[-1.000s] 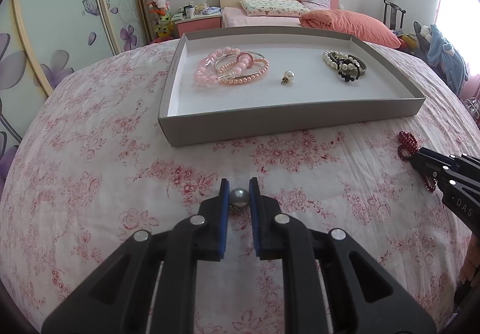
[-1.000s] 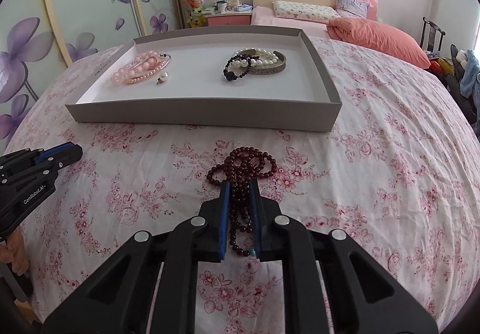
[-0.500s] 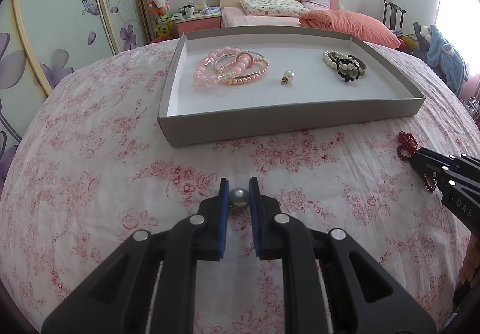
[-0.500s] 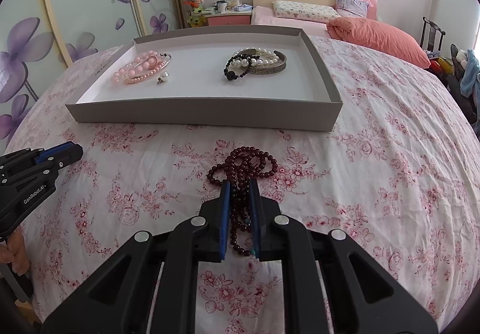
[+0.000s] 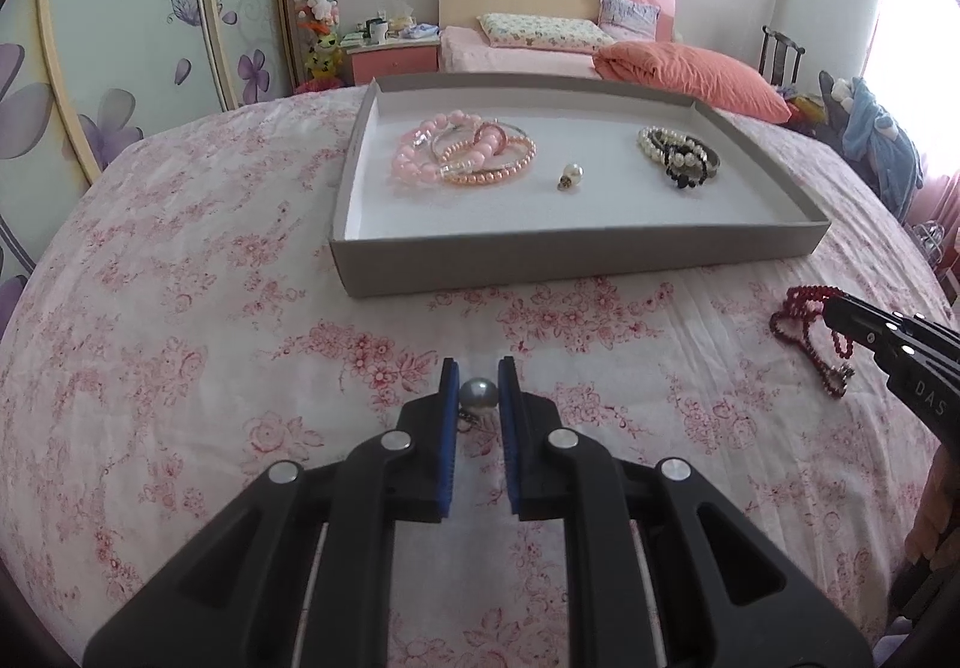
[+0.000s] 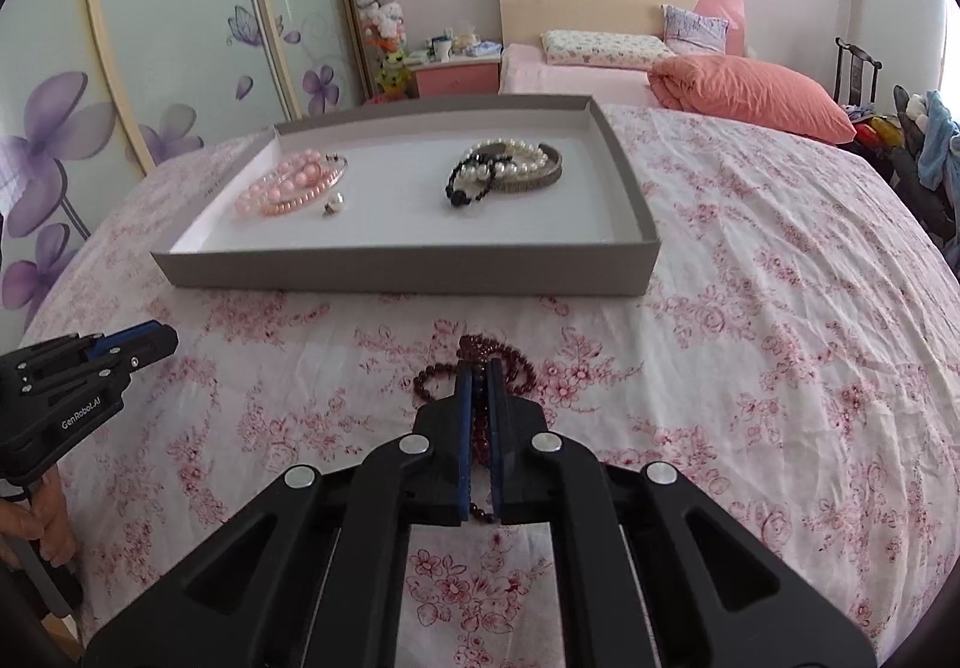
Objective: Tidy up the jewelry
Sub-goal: 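Lift the red bead necklace with the right gripper while the left gripper carries the pearl toward the tray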
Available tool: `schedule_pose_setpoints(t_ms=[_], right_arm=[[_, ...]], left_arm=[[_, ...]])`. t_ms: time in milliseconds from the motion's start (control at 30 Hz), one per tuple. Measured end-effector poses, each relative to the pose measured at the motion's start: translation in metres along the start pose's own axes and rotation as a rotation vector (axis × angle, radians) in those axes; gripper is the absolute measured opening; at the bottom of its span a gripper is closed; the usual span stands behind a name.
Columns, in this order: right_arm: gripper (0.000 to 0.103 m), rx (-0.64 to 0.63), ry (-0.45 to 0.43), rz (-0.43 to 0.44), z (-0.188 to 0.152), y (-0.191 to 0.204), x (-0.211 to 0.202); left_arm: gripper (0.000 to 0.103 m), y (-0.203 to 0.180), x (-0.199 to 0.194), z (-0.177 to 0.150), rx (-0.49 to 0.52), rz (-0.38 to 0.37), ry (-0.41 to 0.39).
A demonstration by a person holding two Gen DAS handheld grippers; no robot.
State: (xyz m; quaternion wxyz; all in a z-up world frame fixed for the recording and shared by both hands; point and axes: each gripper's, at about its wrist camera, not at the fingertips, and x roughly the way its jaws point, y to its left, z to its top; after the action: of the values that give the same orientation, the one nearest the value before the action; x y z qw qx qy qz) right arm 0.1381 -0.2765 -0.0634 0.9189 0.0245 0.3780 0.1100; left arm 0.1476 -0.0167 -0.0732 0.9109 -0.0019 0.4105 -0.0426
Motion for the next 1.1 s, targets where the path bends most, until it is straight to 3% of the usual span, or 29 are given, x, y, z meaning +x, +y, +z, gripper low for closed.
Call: schedule_pose_setpoints(t_ms=[400, 667, 1100], right_arm=[[0.005, 0.034, -0.200, 0.061, 0.033, 0.001, -0.053], [0.005, 0.023, -0.280, 0.090, 0.049, 0.009, -0.074], [0.005, 0.001, -0.376, 0.113, 0.072, 0.019, -0.090]], left_arm=[[0.014, -0.002, -0.055, 0.016, -0.032, -0.019, -0.177], [0.014, -0.013, -0.086, 0.028, -0.014, -0.005, -0.288], [0.014, -0.026, -0.089, 0.046, 0.016, -0.009, -0.335]])
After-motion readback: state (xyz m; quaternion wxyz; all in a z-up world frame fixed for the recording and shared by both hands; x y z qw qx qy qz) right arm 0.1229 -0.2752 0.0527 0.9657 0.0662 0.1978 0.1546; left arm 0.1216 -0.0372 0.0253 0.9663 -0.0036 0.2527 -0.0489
